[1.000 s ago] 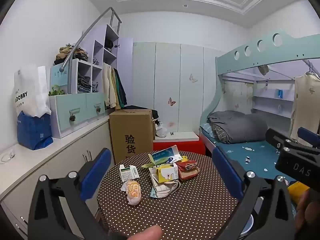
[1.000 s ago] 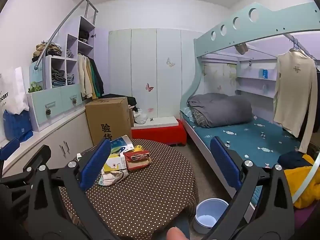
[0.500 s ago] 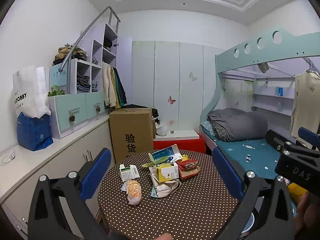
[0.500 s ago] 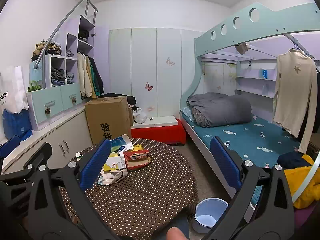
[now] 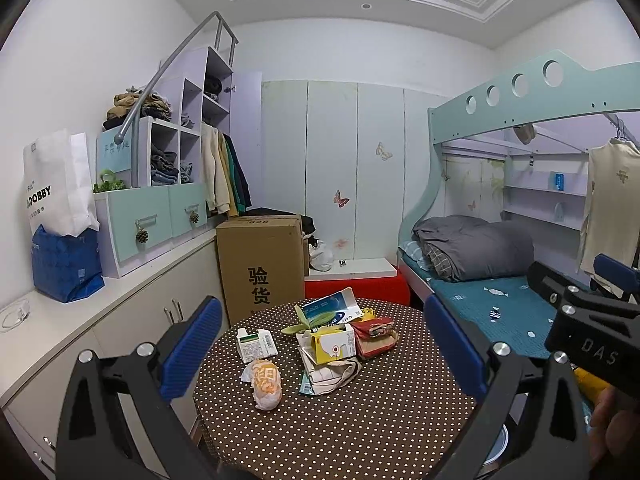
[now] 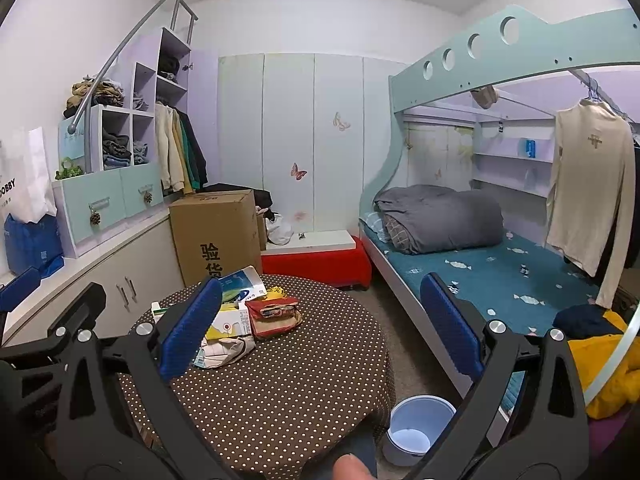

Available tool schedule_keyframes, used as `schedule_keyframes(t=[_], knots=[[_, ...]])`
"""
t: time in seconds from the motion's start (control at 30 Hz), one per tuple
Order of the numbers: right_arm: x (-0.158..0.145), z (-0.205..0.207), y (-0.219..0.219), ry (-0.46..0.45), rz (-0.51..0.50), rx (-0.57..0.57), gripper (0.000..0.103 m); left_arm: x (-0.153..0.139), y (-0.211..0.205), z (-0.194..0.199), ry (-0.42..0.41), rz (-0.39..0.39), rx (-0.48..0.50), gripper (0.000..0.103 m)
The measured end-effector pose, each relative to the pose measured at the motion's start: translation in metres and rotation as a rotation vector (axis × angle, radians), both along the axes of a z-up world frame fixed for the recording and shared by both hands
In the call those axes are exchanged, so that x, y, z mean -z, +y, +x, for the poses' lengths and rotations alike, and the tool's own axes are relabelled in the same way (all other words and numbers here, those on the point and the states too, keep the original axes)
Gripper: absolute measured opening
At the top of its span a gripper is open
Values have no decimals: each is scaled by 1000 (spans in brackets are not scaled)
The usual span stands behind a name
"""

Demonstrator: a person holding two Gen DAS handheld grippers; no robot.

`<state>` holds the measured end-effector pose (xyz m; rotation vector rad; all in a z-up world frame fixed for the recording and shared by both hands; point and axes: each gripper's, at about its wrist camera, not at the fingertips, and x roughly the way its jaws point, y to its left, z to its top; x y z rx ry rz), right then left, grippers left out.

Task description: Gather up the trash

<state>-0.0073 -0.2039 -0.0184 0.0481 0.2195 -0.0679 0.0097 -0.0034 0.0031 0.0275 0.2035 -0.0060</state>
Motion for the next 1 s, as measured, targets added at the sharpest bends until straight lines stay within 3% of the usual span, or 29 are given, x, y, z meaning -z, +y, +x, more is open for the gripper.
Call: schedule_keyframes(t=[0.77, 1.0], knots=[[0, 0, 2, 6, -11, -4, 97, 4, -3, 2, -1, -1, 0, 99], [12, 25, 5, 50, -4, -43, 97, 28, 16, 16, 41, -11, -45, 99]])
